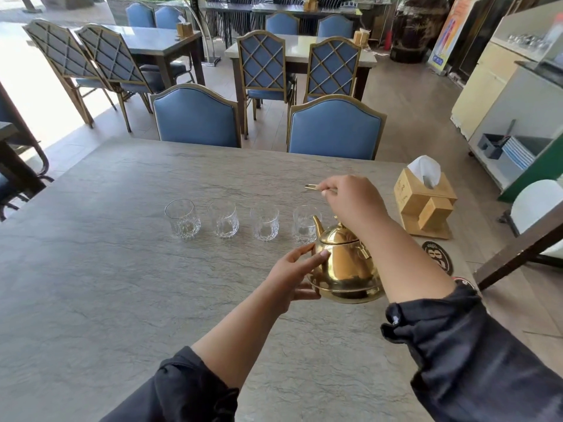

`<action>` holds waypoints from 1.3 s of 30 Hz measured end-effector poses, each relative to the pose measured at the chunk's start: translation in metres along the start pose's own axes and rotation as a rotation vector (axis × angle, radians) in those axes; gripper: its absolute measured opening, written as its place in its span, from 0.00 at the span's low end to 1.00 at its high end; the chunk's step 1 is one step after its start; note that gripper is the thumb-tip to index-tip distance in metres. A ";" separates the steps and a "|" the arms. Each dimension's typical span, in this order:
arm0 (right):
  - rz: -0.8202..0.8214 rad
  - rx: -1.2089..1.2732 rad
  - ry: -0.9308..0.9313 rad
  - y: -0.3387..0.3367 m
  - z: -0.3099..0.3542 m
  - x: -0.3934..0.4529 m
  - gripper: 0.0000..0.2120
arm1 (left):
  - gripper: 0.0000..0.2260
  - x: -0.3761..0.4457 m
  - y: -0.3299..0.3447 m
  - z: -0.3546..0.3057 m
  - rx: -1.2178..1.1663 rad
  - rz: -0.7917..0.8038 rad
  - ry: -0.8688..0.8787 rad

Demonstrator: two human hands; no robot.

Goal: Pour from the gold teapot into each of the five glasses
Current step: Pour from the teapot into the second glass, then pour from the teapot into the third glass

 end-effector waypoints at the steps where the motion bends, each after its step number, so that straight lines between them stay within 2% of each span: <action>1: -0.017 0.014 0.004 0.001 -0.002 -0.002 0.12 | 0.32 0.001 -0.001 0.000 0.004 -0.002 -0.001; 8: -0.097 0.065 0.005 0.006 -0.006 -0.020 0.13 | 0.31 0.000 -0.015 0.000 0.016 -0.038 0.027; 15: -0.119 0.092 -0.057 -0.003 0.021 -0.010 0.11 | 0.30 -0.013 -0.033 -0.013 -0.001 -0.087 0.073; 20: -0.070 0.105 -0.083 0.000 0.047 0.004 0.07 | 0.31 -0.020 -0.052 -0.021 -0.009 -0.131 0.070; 39: 0.173 0.060 -0.083 0.036 0.095 0.045 0.08 | 0.29 -0.028 -0.077 -0.025 -0.086 -0.198 0.046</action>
Point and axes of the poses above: each hand's wrist, its own x-axis towards the middle knuckle, its own y-axis out of the palm, z = x × y, the point moved 10 cm from there along x, towards the middle knuckle, and after that the axes turned 5 degrees about -x, right-handed, at the moved point
